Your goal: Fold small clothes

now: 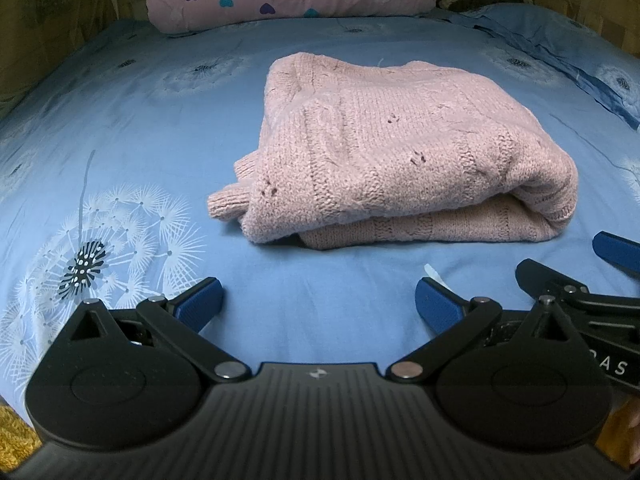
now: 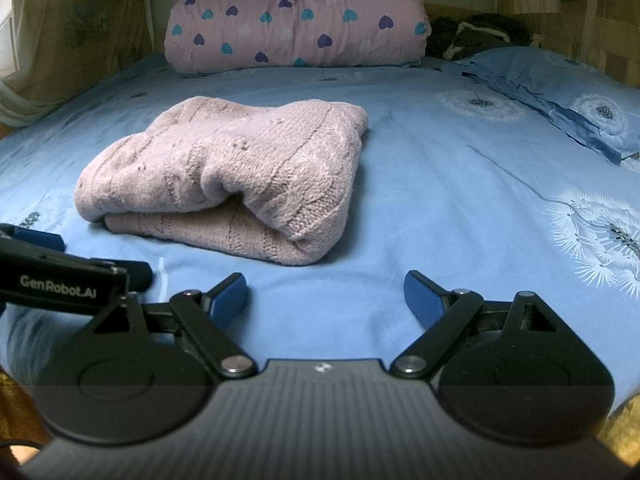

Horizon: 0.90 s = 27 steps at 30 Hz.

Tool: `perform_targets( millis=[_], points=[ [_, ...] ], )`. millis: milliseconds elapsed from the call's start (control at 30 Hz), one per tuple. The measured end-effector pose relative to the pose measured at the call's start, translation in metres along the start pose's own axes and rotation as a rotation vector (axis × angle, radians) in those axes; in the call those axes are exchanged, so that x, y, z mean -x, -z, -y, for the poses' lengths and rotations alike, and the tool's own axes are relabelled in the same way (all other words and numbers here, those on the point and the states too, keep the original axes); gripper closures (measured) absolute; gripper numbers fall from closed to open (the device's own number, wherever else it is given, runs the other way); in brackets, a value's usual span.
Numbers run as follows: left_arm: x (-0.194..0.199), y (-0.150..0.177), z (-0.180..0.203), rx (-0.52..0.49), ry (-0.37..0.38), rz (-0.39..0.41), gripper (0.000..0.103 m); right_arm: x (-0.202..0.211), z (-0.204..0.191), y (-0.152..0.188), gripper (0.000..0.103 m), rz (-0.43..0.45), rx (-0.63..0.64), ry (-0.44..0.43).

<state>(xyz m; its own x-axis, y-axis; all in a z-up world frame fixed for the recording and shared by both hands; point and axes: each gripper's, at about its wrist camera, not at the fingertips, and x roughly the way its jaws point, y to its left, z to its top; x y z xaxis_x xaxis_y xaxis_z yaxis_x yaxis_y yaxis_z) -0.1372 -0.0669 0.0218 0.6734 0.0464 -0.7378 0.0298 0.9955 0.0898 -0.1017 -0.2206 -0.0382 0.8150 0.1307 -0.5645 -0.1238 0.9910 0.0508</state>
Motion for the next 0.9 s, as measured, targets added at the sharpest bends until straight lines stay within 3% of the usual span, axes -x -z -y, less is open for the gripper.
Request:
perform_targets(
  millis=[900],
  points=[
    [0.0004,0.0011,-0.0012,-0.01,0.006,0.003,0.0,0.0001,-0.0002,-0.0001,0.015,0.001,0.0,0.001]
  ],
)
